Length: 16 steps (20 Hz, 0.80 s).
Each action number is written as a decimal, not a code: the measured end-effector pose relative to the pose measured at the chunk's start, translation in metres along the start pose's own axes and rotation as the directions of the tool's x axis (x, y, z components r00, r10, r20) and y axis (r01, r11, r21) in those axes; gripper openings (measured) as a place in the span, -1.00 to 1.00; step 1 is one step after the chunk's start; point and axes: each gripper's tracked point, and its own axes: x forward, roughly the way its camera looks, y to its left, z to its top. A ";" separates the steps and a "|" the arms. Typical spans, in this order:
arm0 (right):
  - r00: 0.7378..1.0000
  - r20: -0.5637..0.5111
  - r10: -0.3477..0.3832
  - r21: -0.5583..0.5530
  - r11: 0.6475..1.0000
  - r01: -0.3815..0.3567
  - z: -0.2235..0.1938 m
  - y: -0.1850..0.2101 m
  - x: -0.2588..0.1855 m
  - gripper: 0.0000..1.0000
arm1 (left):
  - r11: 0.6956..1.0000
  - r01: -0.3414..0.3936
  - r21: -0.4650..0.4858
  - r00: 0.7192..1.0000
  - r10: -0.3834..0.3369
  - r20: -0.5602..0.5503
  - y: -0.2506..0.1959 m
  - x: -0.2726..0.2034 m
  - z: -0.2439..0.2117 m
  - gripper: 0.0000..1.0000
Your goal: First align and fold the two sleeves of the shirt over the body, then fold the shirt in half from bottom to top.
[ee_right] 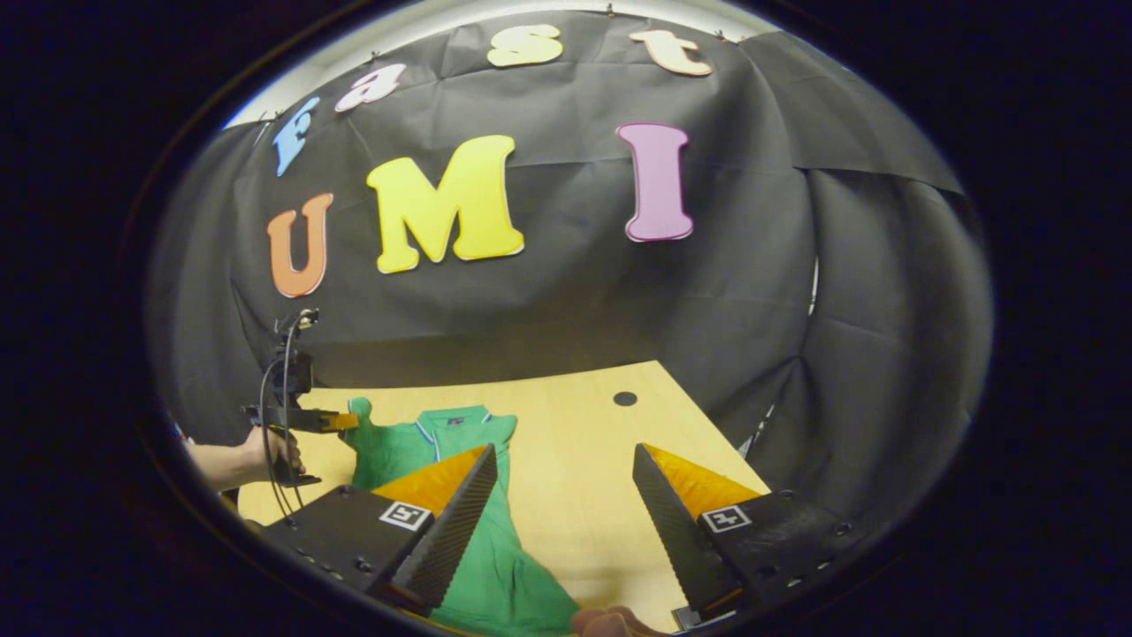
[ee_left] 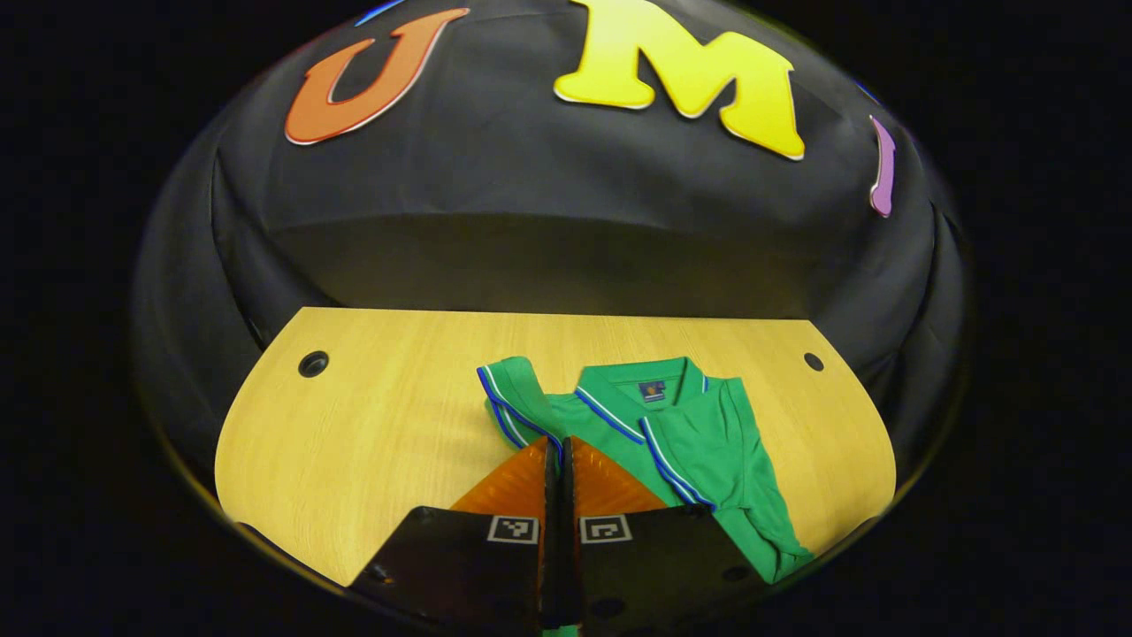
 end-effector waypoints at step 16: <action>1.000 -0.002 0.015 -0.016 1.000 -0.016 0.000 0.000 0.001 0.92 | 1.000 0.012 0.004 0.992 -0.012 0.126 -0.048 -0.036 0.029 0.98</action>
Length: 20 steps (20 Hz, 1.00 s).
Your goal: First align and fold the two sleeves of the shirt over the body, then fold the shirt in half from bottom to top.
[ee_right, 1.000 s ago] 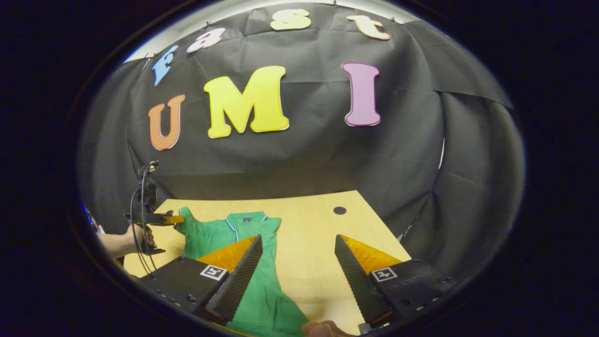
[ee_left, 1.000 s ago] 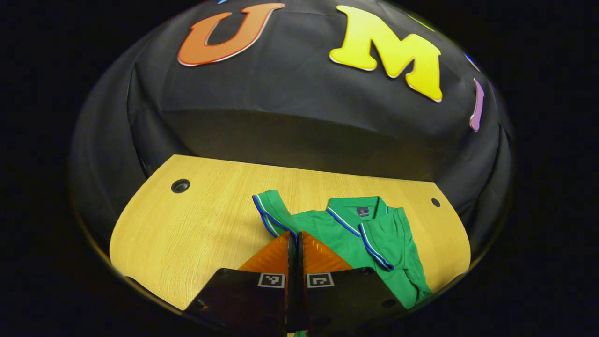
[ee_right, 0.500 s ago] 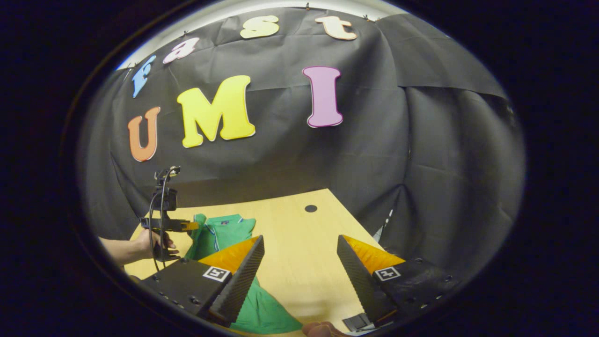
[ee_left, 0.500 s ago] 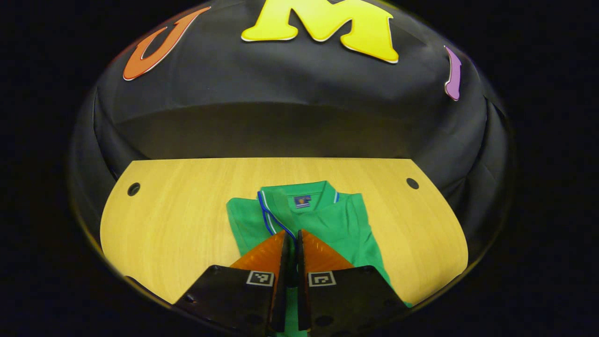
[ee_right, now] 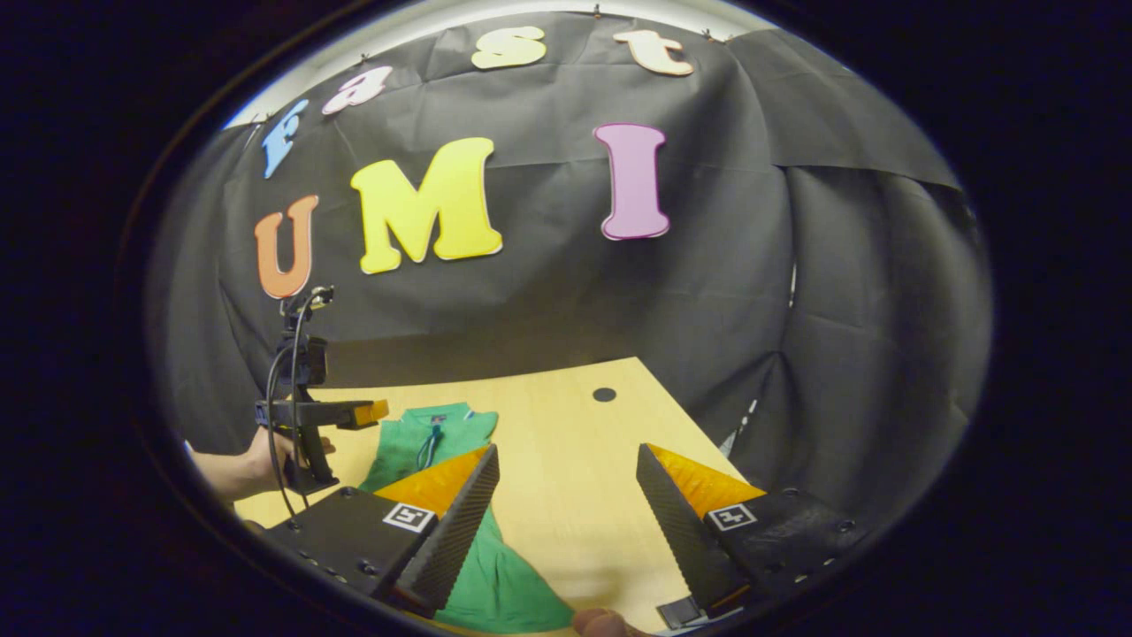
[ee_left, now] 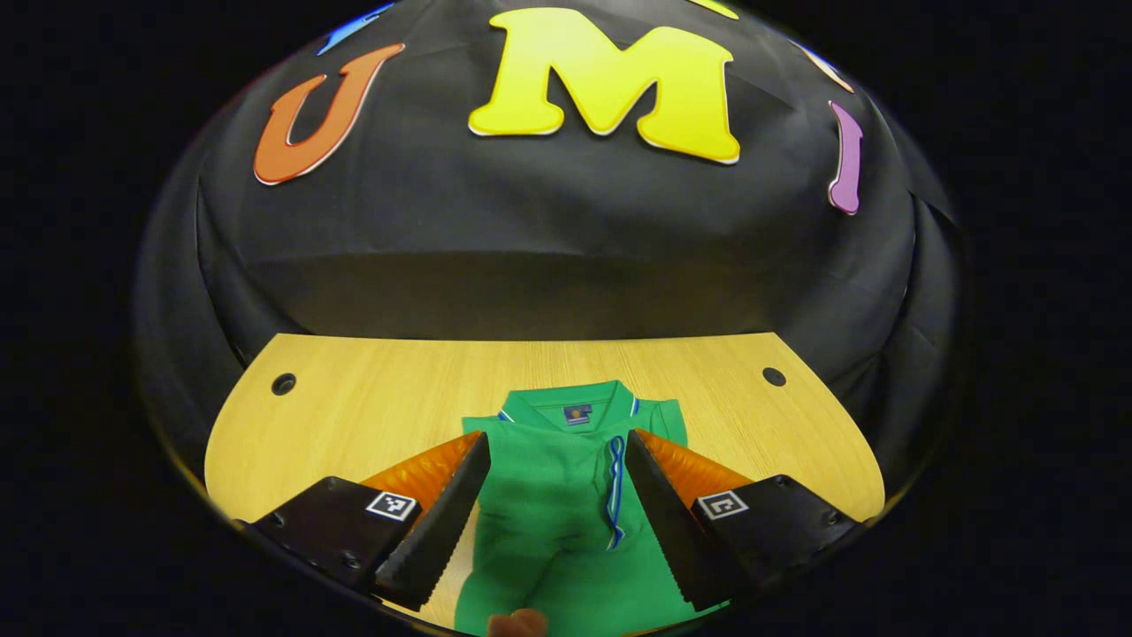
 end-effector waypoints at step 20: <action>0.952 -0.183 0.246 -0.261 0.921 -0.288 -0.084 0.046 -0.017 0.92 | 0.996 -0.076 -0.035 0.997 0.077 0.026 0.078 -0.216 -0.088 0.96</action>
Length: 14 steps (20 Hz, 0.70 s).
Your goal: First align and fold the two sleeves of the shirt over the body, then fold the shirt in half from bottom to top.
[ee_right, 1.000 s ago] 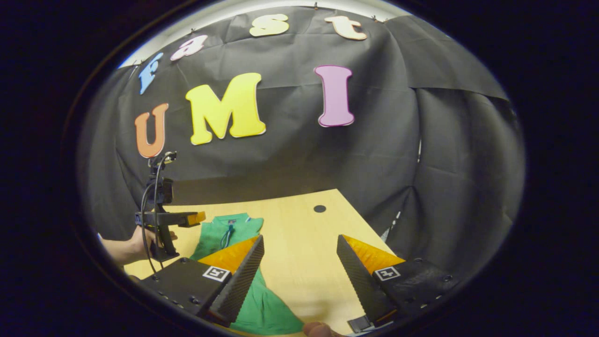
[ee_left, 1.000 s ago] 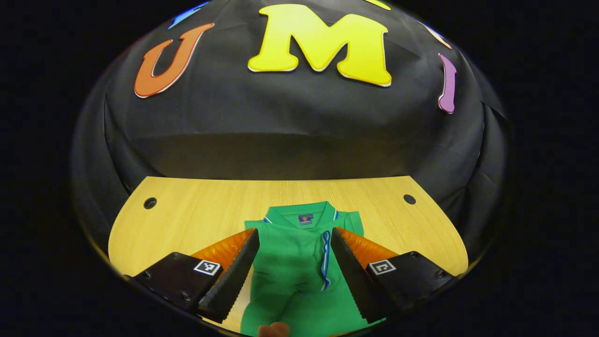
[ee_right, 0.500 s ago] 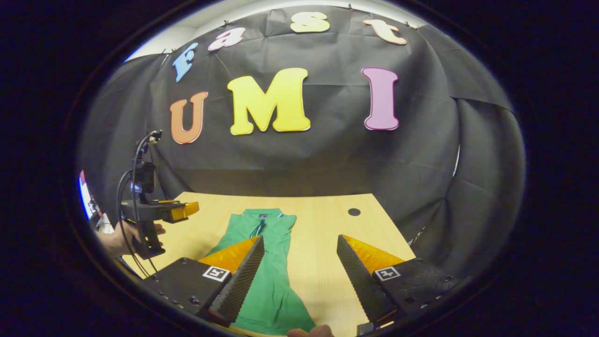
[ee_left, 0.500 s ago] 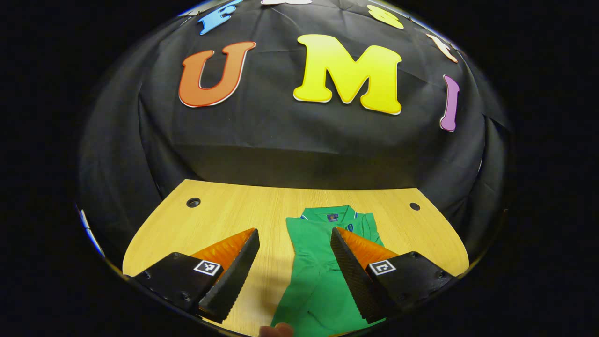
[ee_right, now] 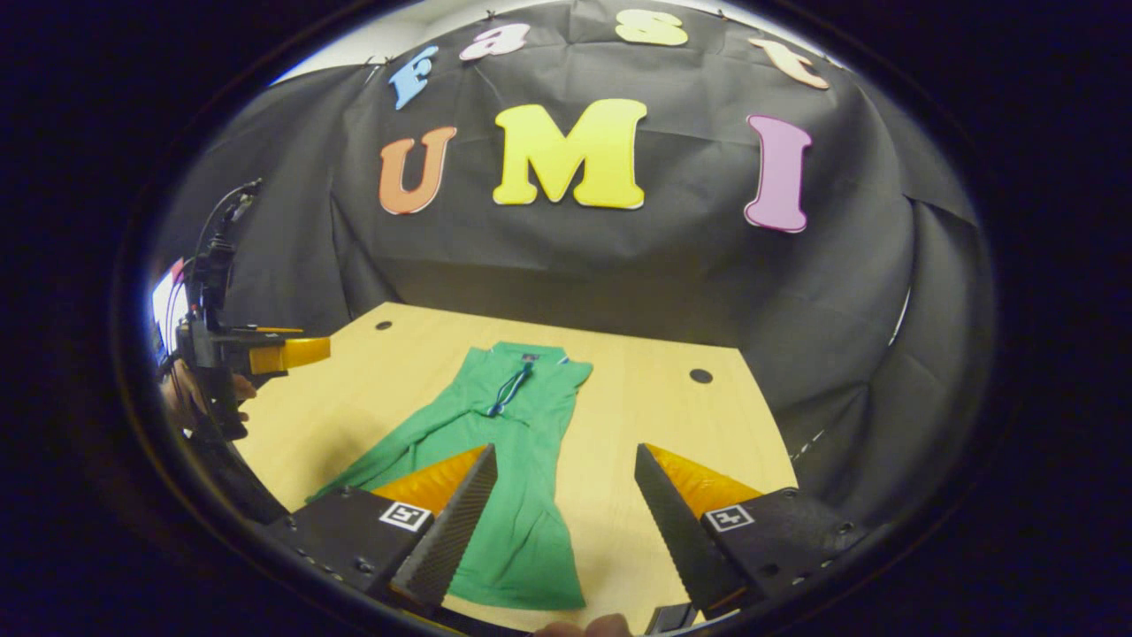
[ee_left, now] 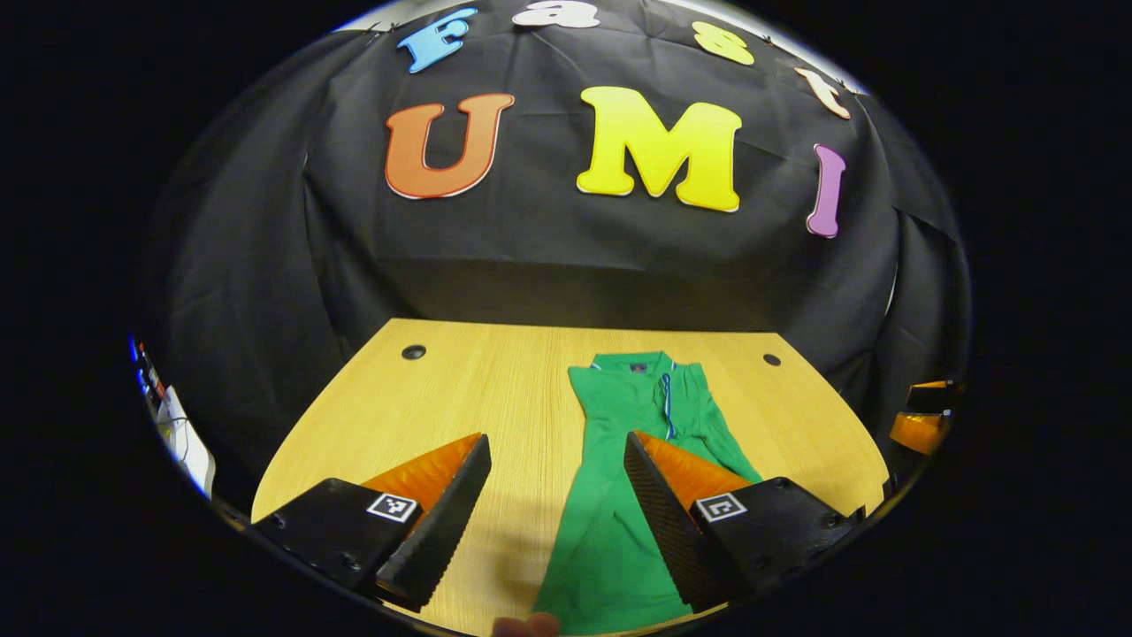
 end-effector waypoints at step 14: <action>0.922 -0.388 0.011 0.010 1.000 -0.008 -0.183 -0.003 0.000 0.93 | 0.989 0.147 -0.026 0.857 -0.141 -0.495 0.010 -0.063 -0.205 0.97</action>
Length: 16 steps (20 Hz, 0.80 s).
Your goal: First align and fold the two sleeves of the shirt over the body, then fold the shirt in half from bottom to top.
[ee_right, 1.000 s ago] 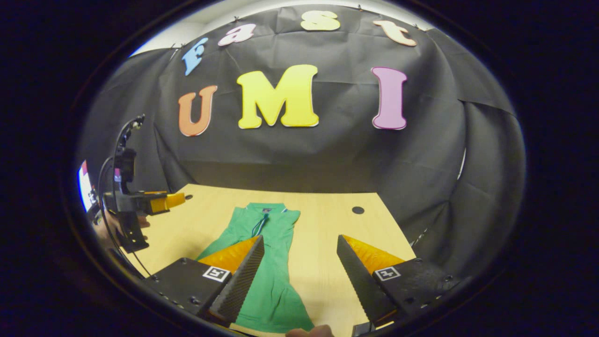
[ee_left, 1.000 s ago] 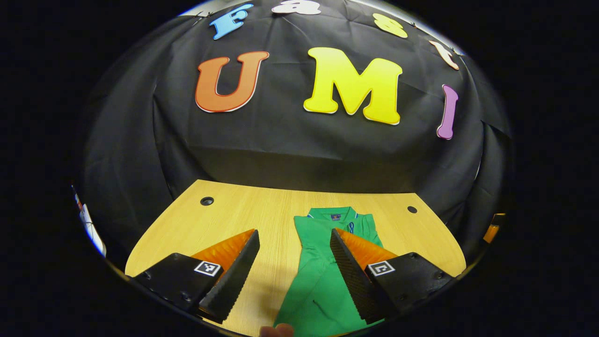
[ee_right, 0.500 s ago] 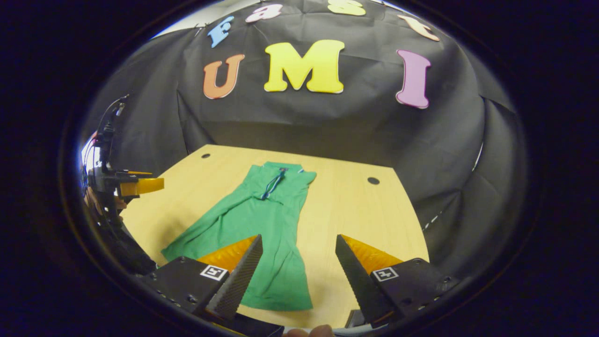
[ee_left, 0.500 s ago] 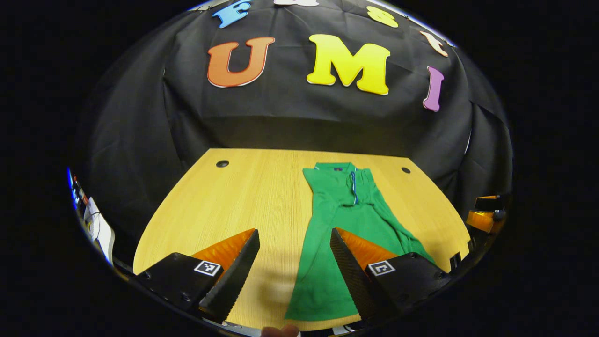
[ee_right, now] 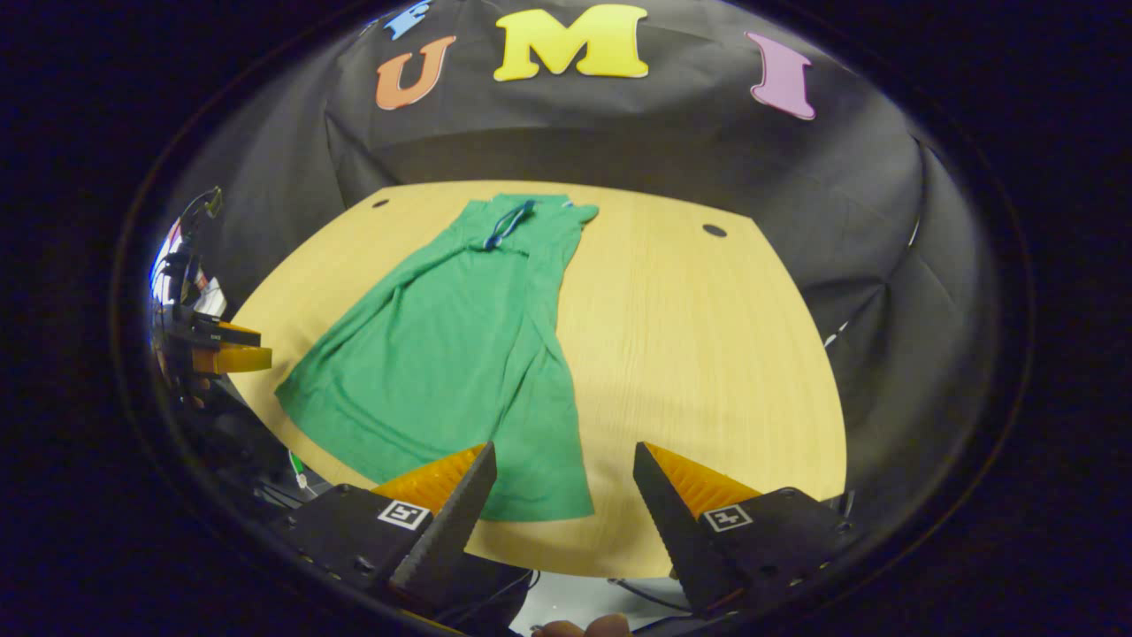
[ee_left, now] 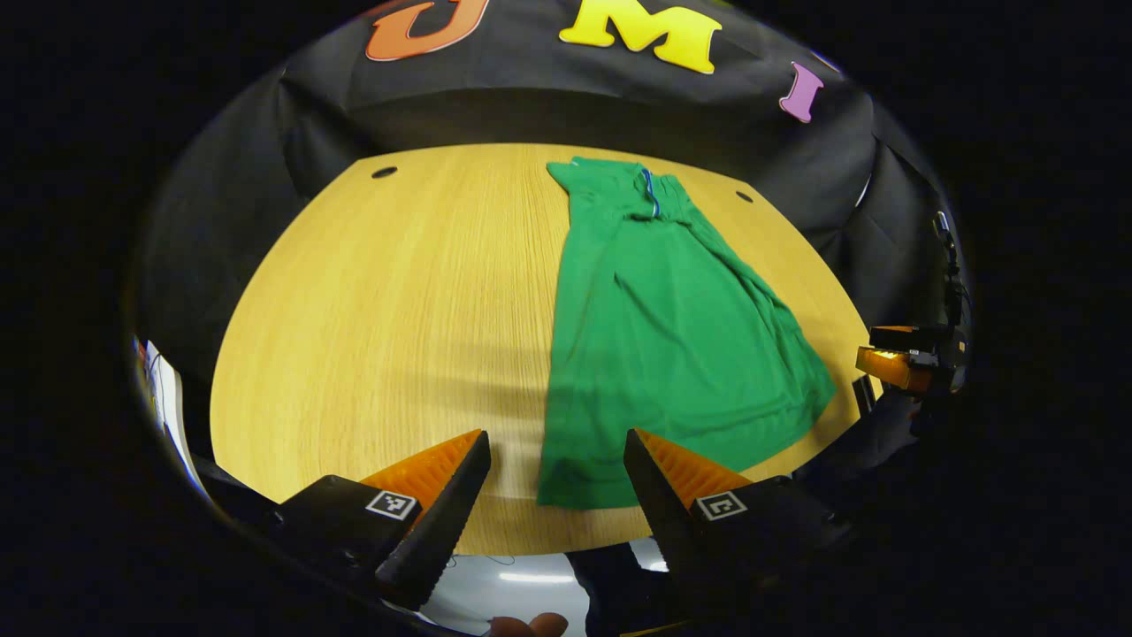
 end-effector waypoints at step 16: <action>0.978 -0.209 0.009 -0.012 1.000 -0.012 -0.050 0.004 0.048 0.92 | 0.997 -0.081 -0.012 0.988 0.079 -0.136 0.001 0.016 -0.009 0.95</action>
